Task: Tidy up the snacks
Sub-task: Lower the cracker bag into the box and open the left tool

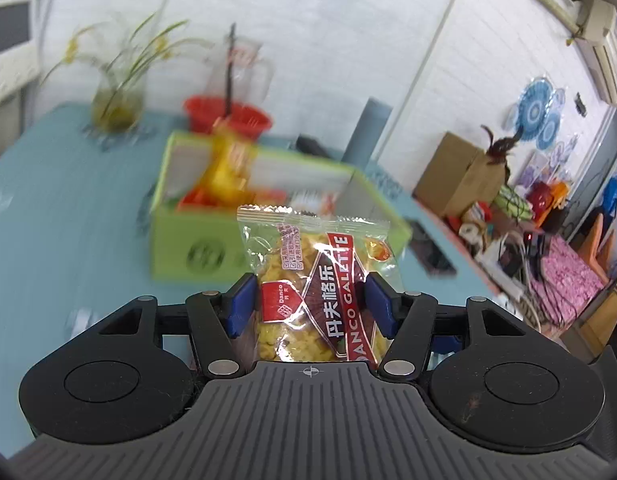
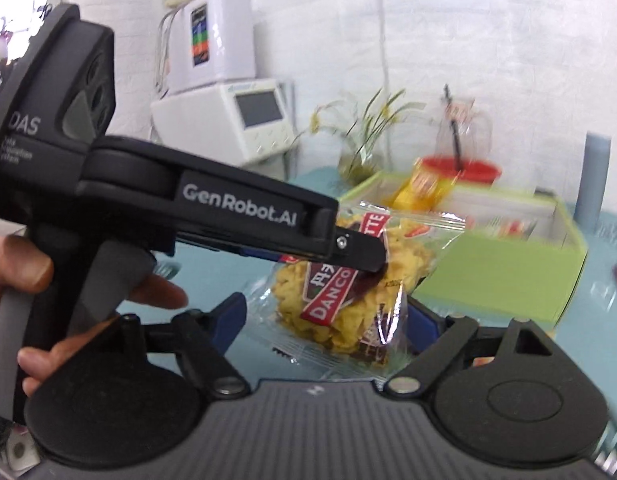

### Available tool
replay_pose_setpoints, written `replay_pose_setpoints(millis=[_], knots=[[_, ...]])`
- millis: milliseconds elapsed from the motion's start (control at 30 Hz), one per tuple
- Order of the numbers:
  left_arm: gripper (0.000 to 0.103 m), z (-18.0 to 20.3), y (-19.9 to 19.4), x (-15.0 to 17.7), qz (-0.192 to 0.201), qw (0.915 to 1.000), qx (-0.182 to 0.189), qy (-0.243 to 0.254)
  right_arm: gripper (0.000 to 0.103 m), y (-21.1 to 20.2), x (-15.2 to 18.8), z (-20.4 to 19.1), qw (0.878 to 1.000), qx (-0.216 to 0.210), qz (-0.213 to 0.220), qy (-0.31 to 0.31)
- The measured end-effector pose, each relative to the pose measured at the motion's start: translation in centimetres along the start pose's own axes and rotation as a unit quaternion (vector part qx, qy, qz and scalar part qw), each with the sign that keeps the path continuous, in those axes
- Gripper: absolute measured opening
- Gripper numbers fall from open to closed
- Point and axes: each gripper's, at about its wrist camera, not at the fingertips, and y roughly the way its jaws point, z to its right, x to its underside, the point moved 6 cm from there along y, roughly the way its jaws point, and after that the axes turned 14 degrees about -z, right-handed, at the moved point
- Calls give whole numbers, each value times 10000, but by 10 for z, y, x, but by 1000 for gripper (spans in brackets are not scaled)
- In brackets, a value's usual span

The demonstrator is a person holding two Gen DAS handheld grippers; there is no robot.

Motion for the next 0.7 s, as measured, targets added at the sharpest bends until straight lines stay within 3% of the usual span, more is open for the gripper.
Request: replay_pose_setpoints(millis=[167,300,400,500,600,700], knots=[[47,32,48,-92,97,9979,-268,584,91,26,-69,72,9990,207,-192,-344],[46,42,108,-126,-251,9973,-252,637,91,57,-87,135,9980,234,-584,-67],[46,38,151,-126,-606,9964,-212,559,92,81,-77,166,9959,206,-851,215],[55,26,163,-120,-604,9964,-438,407,94,76,-66,182,9969,242,-597,458],[70,21,135,-111,-174,9978,-500,399,94,44,-52,187,9972,209,-192,698],[75,24,96,-93,113,9984,-390,383,94,15,-24,180,9957,236,-20,896]])
